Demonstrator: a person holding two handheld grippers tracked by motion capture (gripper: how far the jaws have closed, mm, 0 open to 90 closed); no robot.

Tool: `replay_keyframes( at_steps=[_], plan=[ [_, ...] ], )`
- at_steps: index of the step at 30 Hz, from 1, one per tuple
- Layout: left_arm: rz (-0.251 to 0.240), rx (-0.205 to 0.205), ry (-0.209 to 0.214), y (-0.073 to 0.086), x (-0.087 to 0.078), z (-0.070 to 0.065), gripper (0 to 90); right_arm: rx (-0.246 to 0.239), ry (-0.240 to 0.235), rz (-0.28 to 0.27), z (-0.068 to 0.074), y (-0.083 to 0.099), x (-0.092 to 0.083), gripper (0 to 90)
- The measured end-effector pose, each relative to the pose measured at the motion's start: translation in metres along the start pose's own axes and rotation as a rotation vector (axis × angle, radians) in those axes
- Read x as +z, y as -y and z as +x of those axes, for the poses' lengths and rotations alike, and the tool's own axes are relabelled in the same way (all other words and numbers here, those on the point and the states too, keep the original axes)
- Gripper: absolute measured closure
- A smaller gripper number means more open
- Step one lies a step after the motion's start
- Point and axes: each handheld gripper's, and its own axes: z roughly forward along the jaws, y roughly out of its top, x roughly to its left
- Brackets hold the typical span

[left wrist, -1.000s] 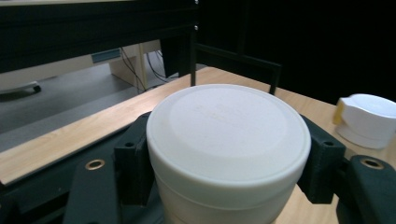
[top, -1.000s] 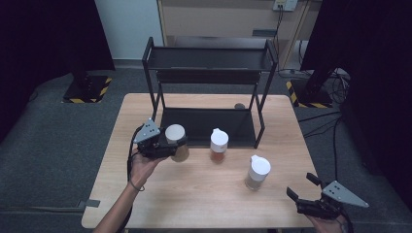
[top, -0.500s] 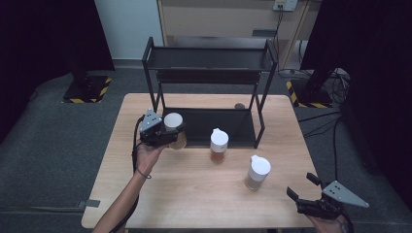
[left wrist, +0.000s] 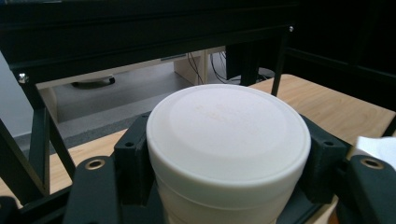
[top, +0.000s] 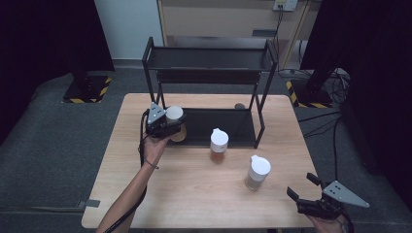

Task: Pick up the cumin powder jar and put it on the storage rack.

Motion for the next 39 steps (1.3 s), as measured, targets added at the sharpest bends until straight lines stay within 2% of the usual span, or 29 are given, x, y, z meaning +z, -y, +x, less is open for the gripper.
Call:
replay_keyframes(
  at_steps=[7, 11, 16, 20, 34, 39],
  plan=[
    [-0.006, -0.004, -0.045, 0.005, 0.015, -0.001, 33.1, 0.001, -0.002, 0.0, 0.0, 0.0, 0.0, 6.6],
    [-0.008, -0.012, -0.076, 0.014, 0.026, -0.003, 33.1, 0.003, -0.002, -0.001, -0.001, 0.0, 0.0, 6.6],
    [-0.01, -0.034, -0.089, 0.022, 0.036, -0.002, 33.0, 0.004, -0.005, -0.001, -0.001, 0.0, 0.0, 6.7],
    [0.005, -0.031, -0.105, 0.025, 0.04, -0.003, 33.0, 0.008, -0.006, -0.002, -0.002, 0.001, 0.0, 6.7],
    [0.012, -0.026, -0.116, 0.031, 0.047, -0.004, 33.0, 0.009, -0.007, -0.002, -0.002, 0.001, 0.0, 6.7],
    [0.022, -0.013, -0.118, 0.031, 0.05, -0.007, 33.0, 0.009, -0.008, -0.001, -0.002, 0.001, 0.0, 6.7]
  ],
)
